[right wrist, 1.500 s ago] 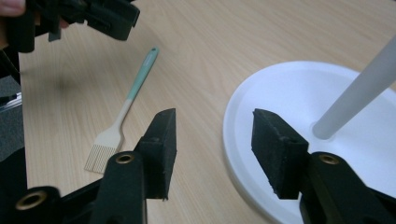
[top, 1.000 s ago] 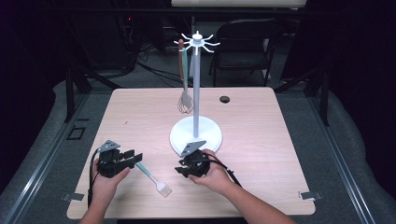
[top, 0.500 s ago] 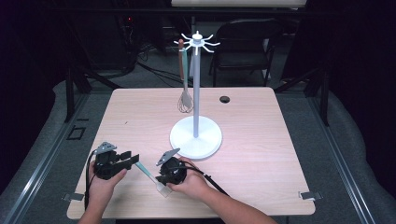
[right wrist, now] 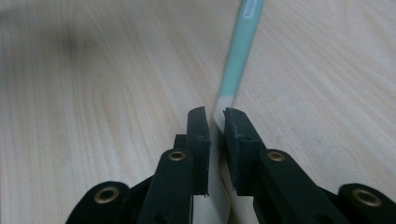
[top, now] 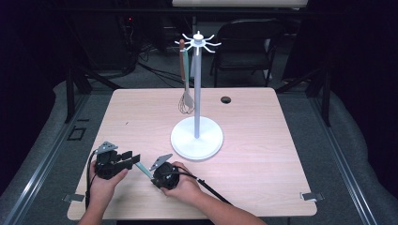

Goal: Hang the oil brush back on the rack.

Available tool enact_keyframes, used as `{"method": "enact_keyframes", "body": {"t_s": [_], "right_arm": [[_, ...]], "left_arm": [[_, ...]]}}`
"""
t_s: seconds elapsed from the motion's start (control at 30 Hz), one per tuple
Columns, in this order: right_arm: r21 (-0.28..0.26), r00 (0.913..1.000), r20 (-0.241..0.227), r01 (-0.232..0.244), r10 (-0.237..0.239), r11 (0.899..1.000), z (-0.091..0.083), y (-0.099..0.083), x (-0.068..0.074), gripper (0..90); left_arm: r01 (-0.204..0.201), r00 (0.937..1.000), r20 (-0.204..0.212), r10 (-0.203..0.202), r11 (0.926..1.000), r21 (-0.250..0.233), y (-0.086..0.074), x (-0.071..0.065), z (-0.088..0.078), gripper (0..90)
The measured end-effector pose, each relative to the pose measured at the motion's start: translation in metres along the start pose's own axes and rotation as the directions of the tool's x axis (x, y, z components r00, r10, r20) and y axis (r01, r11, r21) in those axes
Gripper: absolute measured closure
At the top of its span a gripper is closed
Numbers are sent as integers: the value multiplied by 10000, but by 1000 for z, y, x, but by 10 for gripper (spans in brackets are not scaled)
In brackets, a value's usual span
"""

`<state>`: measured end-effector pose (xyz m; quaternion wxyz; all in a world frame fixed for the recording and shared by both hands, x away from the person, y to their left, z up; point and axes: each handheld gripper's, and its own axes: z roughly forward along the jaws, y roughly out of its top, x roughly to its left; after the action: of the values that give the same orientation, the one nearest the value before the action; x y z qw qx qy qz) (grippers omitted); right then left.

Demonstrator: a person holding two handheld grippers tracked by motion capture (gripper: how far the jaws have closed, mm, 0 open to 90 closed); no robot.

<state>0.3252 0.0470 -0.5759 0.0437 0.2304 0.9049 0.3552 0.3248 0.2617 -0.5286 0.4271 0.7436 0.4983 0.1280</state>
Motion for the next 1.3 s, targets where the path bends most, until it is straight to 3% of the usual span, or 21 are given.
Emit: {"method": "enact_keyframes", "body": {"t_s": [0.17, 0.3, 0.5, 0.7, 0.8, 0.97, 1.3], "right_arm": [[393, 9972, 380, 635, -650, 9972, -14, -8, -5, 830], [479, 9970, 572, 497, -525, 9976, -38, -31, -18, 831], [427, 9967, 760, -326, 293, 9986, -78, -73, -39, 831], [298, 9866, 971, -1345, 1311, 9905, -106, -102, -46, 831], [154, 9740, 735, -2159, 2142, 9763, -112, -109, -47, 831], [298, 9768, 1269, -1775, 1725, 9837, -115, -113, -41, 828], [288, 9791, 1231, -1664, 1617, 9856, -112, -112, -42, 795]], "left_arm": [[-62, 9999, 90, 62, 10000, 10, 1, -2, 0, 552], [-76, 9999, 143, 76, 10000, -6, 2, -3, 1, 552], [-106, 9993, 364, 103, 9999, 81, 4, -10, 7, 554], [-375, 9967, 736, 355, 9990, 262, 9, -21, 22, 558], [-527, 9944, 933, 490, 9979, 372, 12, -27, 32, 559], [-849, 9901, 1166, 780, 9949, 550, 16, -36, 43, 561], [-1075, 9874, 1247, 972, 9911, 790, 12, -45, 50, 563]]}}
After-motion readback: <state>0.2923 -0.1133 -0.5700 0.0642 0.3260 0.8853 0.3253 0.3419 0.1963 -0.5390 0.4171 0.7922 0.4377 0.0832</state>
